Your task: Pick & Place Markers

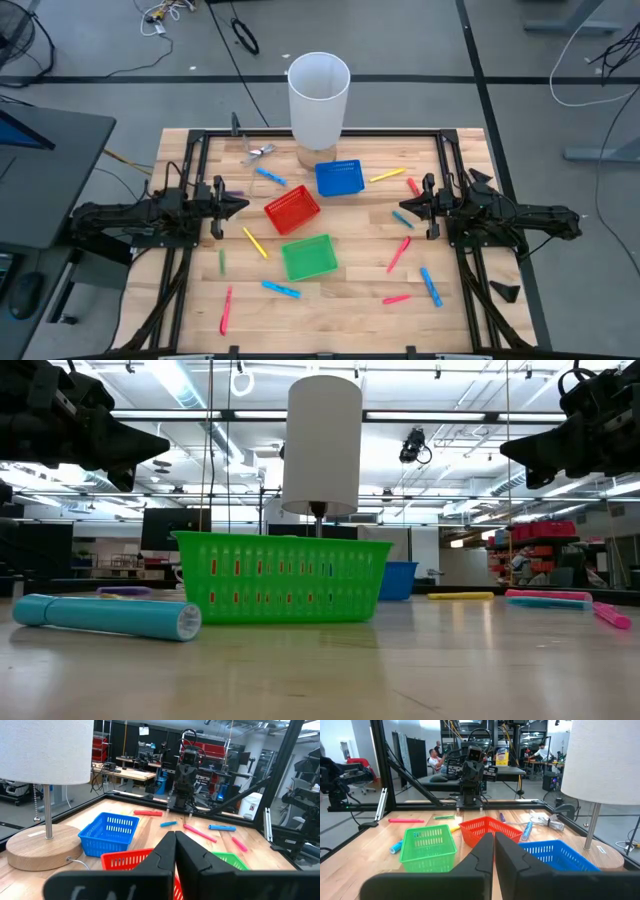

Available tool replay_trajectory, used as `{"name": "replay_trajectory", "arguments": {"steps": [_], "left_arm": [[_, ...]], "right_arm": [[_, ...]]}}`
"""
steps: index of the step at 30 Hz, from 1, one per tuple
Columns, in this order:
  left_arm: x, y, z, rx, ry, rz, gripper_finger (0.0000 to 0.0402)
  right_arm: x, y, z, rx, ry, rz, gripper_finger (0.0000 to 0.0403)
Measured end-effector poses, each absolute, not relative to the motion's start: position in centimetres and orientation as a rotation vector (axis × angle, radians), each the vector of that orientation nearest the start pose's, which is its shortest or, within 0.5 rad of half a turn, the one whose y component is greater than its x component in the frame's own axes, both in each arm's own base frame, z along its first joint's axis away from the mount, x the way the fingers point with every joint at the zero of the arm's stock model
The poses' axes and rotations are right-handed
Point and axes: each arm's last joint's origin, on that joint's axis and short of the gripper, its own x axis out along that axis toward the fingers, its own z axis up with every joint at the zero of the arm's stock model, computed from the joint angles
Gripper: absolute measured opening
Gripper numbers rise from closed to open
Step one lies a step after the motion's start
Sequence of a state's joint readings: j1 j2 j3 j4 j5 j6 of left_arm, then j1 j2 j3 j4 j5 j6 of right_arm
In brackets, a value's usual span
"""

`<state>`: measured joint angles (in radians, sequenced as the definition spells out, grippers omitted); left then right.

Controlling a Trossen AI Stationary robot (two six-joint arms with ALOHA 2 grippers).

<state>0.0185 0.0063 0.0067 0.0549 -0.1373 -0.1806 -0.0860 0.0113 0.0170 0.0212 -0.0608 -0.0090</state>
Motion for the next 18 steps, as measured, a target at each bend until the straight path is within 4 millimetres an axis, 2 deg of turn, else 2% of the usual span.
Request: {"name": "replay_trajectory", "arguments": {"steps": [18], "left_arm": [[9.69,0.69,17.13,-0.211,-0.083,0.189,0.0014]], "right_arm": [[9.71,-0.66,17.04,-0.011,-0.026,-0.025,0.0020]]}}
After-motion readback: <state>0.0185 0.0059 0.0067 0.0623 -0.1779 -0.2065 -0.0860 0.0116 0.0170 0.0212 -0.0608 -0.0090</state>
